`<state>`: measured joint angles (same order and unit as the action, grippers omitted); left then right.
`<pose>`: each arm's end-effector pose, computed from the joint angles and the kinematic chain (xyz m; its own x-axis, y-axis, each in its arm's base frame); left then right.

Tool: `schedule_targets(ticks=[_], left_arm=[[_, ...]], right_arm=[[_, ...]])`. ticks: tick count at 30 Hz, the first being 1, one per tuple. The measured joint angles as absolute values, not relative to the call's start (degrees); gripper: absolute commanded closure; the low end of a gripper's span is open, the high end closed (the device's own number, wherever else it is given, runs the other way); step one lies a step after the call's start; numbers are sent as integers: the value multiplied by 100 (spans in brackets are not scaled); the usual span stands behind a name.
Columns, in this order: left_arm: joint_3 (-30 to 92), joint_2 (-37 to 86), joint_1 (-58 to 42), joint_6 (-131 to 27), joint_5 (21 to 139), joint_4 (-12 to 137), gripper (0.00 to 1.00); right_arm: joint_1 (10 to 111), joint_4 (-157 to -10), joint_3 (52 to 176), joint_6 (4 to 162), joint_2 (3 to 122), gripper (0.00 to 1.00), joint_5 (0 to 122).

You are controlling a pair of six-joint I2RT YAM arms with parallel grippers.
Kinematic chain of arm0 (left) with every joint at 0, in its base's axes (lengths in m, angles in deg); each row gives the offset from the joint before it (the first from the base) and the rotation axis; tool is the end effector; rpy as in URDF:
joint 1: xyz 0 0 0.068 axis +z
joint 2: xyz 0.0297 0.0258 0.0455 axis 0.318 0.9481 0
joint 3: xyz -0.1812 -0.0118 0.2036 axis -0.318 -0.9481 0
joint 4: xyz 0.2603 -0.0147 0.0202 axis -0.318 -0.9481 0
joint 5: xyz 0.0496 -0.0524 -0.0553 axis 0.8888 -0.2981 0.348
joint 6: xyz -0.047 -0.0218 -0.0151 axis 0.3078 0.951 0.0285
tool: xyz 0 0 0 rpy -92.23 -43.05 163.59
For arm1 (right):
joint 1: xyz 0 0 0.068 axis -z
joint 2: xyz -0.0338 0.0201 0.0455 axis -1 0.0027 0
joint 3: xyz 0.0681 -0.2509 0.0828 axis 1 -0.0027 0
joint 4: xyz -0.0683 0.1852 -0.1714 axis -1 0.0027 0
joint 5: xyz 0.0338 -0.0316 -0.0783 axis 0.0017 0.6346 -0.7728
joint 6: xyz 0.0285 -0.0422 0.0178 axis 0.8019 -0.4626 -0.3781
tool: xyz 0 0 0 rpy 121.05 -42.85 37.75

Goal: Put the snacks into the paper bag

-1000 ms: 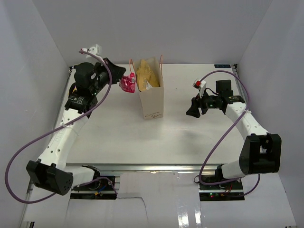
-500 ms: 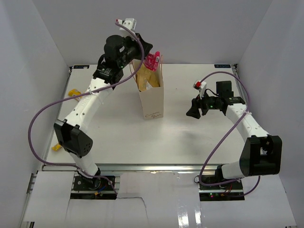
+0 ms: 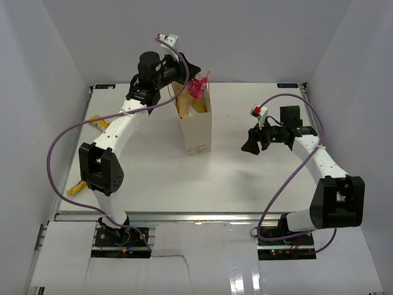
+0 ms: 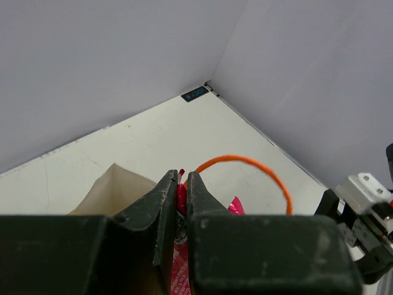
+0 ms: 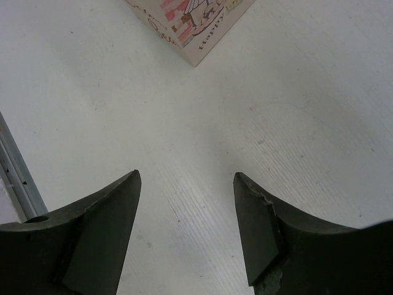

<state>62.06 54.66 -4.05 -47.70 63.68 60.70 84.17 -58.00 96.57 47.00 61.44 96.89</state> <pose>0.4024 -0.1835 0.4178 -0.2228 -0.1746 -0.9591 0.6991 0.6571 -0.2820 0.2865 0.0531 0.2660 -0.3805 -0.3928 -0.8372 -0.8238 0.5553 0.1138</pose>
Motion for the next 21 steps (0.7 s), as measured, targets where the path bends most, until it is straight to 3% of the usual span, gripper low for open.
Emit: schedule_targets(ticks=[15, 17, 20, 21], left_arm=[[5766, 5525, -193, -4212, 4987, 6682, 79], [5768, 5532, -193, -4162, 4921, 6702, 73], [5768, 5582, -193, -4077, 4842, 6737, 57], [5768, 5606, -193, -4046, 4834, 6744, 47]], right_arm=[[8424, -5800, 9657, 4695, 6164, 32, 9689], [8426, -5800, 9657, 4695, 6166, 32, 9689], [8426, -5800, 9657, 4695, 6166, 32, 9689], [8426, -5800, 9657, 4695, 6168, 32, 9689]])
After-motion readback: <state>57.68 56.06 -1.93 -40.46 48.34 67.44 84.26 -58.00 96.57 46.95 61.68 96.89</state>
